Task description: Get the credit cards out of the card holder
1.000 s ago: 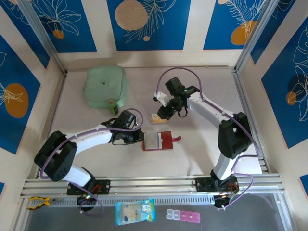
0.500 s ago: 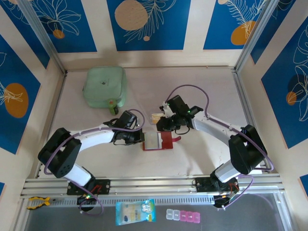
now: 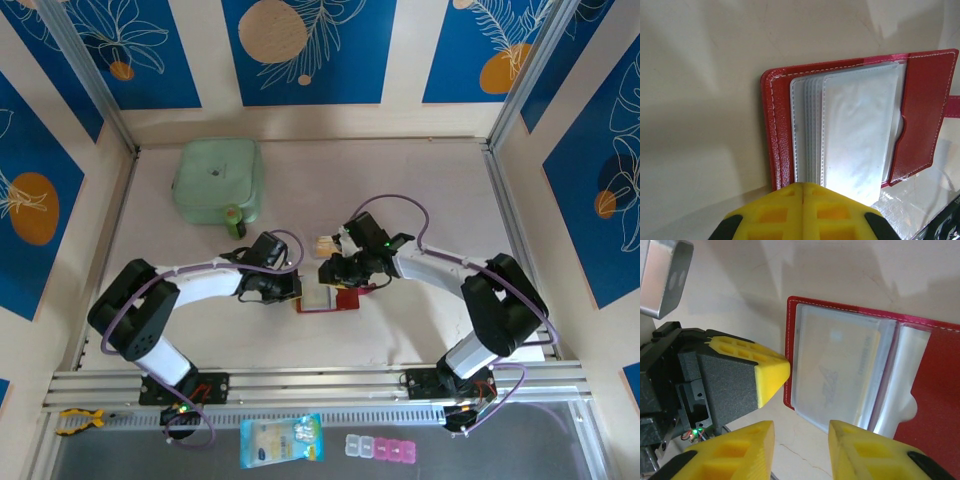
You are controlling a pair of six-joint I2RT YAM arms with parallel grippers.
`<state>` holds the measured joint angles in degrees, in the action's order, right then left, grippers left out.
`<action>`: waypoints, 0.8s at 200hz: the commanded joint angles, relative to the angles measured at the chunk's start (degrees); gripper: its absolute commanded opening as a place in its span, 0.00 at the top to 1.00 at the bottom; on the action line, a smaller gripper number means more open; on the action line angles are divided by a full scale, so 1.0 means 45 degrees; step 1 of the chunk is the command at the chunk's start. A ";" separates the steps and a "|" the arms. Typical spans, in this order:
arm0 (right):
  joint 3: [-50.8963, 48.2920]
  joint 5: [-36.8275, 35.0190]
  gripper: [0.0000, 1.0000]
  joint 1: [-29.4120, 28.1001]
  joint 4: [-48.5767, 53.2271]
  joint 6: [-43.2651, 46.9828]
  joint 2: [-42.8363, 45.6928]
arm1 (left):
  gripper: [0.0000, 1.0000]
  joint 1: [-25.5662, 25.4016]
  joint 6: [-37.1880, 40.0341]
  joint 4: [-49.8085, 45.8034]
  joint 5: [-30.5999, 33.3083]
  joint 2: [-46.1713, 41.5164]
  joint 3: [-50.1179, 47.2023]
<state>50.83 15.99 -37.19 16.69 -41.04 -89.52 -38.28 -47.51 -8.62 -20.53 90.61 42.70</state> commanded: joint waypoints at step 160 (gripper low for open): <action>0.0560 0.0493 0.63 -0.0368 -0.0056 -0.0081 -0.2172 | 0.99 -0.0077 0.0164 -0.0730 0.0290 0.0353 0.0116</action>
<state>52.05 18.00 -38.87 14.79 -41.60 -97.78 -38.33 -47.48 -9.93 -19.88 91.37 42.70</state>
